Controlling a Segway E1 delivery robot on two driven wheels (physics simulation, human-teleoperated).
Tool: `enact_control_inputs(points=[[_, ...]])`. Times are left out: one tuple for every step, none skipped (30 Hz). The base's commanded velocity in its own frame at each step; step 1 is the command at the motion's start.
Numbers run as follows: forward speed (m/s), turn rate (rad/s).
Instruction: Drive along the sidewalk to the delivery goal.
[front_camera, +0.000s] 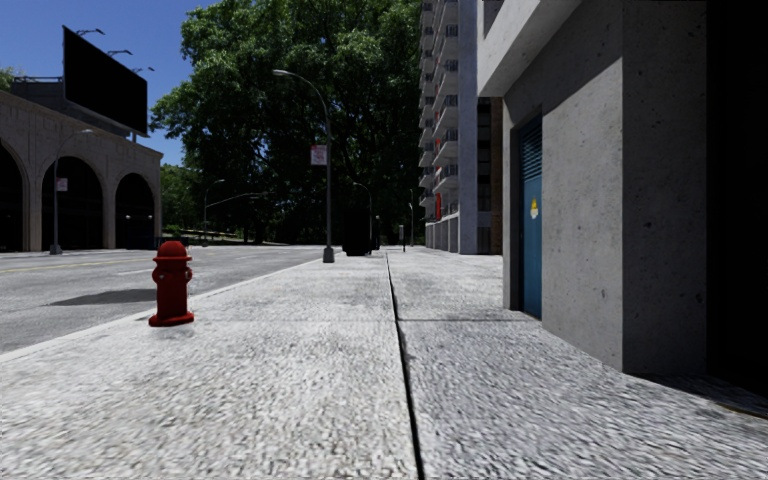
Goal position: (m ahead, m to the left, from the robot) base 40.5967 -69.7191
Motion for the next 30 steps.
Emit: enact_control_inputs(points=[[2.0,0.0],[2.0,0.0],[2.0,0.0],[2.0,0.0],[2.0,0.0],[2.0,0.0],[2.0,0.0],[2.0,0.0],[2.0,0.0],[2.0,0.0],[2.0,0.0],[2.0,0.0],[2.0,0.0],[2.0,0.0],[2.0,0.0],[2.0,0.0],[2.0,0.0],[2.0,0.0],[2.0,0.0],[2.0,0.0],[2.0,0.0],[2.0,0.0],[2.0,0.0],[2.0,0.0],[2.0,0.0],[2.0,0.0],[2.0,0.0],[2.0,0.0],[2.0,0.0],[2.0,0.0]])
